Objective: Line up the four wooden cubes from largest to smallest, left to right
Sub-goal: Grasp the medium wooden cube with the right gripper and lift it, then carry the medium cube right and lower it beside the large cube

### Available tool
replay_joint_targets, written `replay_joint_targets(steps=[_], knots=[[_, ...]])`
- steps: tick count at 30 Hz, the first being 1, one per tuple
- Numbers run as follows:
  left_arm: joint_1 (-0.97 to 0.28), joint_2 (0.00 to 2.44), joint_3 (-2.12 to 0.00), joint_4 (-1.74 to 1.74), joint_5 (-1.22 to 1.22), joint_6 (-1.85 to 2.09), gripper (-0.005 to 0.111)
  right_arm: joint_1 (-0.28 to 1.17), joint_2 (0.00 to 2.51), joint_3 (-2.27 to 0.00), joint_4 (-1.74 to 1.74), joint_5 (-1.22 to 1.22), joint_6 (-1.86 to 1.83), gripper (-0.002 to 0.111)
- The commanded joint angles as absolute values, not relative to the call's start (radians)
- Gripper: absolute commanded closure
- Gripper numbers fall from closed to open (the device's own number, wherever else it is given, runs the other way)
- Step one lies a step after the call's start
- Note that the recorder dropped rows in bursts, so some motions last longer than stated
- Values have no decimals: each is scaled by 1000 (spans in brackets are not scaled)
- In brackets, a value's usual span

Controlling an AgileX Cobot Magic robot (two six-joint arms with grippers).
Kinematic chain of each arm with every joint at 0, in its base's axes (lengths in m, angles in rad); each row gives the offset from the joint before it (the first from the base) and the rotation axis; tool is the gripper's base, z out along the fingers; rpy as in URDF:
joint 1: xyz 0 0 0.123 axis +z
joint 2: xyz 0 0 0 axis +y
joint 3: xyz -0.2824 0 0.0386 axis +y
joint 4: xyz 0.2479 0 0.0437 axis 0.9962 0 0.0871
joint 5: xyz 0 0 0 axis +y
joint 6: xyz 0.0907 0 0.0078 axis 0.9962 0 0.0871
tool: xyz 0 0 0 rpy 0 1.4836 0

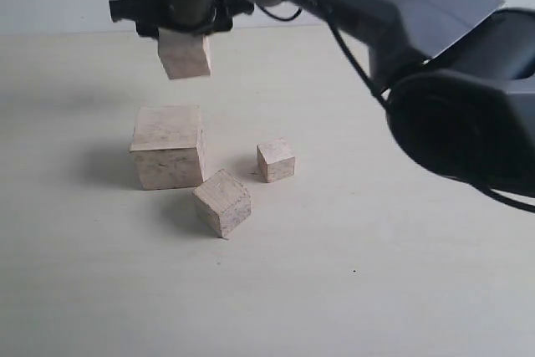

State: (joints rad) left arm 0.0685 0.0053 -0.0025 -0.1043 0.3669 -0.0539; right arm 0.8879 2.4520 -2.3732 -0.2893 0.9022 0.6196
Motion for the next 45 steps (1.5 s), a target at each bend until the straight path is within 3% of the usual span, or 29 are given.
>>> replay_joint_targets(steps=[1, 5, 13, 26, 38, 45], knots=[[69, 0, 0, -101, 360, -53, 107, 888, 2342, -2381, -306, 902, 430, 108], [69, 0, 0, -101, 360, -53, 107, 885, 2271, -2381, -215, 1004, 118, 108], [69, 0, 0, -101, 360, -53, 107, 809, 2209, -2381, -37, 1219, -117, 108], [69, 0, 0, -101, 360, -53, 107, 663, 2174, -2223, 409, 1221, -656, 108], [69, 0, 0, -101, 360, -53, 107, 604, 2177, -2036, 372, 1221, -947, 108], [69, 0, 0, -101, 360, -53, 107, 540, 2183, -1958, 604, 1221, -1178, 108]])
